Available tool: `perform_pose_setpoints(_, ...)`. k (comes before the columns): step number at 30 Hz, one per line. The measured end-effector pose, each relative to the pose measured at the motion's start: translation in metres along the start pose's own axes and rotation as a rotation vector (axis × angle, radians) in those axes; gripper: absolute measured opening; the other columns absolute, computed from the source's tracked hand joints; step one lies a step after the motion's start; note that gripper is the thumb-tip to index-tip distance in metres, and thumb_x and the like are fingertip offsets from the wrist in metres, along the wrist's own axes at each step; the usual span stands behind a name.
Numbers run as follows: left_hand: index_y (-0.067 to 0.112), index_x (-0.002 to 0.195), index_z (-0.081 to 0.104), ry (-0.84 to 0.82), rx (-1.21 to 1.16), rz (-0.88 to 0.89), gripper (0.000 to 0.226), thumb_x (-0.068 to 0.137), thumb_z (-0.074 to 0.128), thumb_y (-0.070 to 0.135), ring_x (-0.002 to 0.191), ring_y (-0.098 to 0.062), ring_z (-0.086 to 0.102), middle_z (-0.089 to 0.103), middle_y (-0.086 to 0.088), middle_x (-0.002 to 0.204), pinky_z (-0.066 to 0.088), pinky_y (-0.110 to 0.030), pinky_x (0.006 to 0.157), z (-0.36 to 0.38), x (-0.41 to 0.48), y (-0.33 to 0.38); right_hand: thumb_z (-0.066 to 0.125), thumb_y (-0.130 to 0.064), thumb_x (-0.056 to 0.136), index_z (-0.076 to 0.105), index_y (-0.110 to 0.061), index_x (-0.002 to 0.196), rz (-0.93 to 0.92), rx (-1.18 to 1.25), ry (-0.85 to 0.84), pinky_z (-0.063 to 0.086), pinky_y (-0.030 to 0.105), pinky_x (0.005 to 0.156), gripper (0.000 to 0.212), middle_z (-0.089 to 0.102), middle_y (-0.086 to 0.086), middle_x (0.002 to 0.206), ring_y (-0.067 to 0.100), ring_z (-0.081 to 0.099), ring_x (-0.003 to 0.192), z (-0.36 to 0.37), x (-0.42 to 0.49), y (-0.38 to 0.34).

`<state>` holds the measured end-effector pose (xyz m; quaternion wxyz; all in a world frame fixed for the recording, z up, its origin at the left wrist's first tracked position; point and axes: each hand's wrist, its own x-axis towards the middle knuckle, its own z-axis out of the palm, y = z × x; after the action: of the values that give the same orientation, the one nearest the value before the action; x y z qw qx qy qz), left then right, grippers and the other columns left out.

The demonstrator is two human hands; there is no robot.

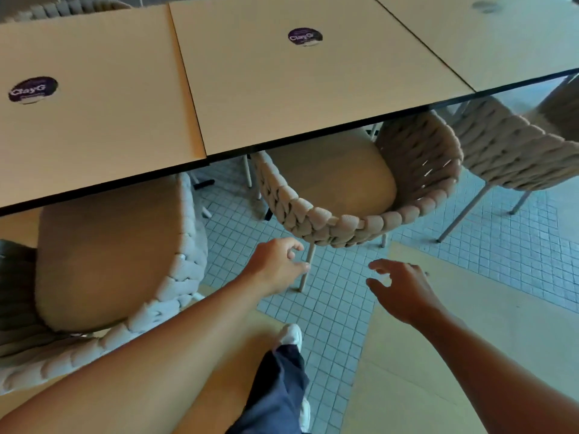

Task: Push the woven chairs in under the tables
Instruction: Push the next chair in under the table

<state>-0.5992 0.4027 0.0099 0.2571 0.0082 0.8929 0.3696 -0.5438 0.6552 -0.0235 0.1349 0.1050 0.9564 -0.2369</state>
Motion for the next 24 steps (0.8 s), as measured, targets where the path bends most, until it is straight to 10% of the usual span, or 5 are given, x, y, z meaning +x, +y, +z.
perform_pose_setpoints(13, 0.025, 0.126, 0.057, -0.015, 0.088, 0.036, 0.056, 0.076, 0.077, 0.039, 0.110, -0.019, 0.054, 0.055, -0.001, 0.122, 0.049, -0.035, 0.093, 0.042, 0.143, 0.083, 0.076, -0.044, 0.076, 0.060, -0.033, 0.126, -0.102, -0.240, 0.104, 0.038, 0.043, 0.090, 0.053, 0.062, -0.008, 0.131, 0.021, 0.051, 0.122, -0.075, 0.138, 0.050)
perform_pose_setpoints(24, 0.041, 0.137, 0.044, -0.194, 0.479, -0.148, 0.068, 0.076, 0.066, 0.061, 0.128, -0.021, 0.048, 0.056, 0.009, 0.136, 0.028, -0.039, 0.105, 0.083, 0.196, 0.119, 0.072, -0.064, 0.070, 0.044, -0.042, 0.141, -0.211, -0.476, -0.181, 0.019, 0.053, 0.115, 0.079, 0.044, -0.014, 0.146, 0.014, 0.031, 0.138, -0.104, 0.218, 0.099)
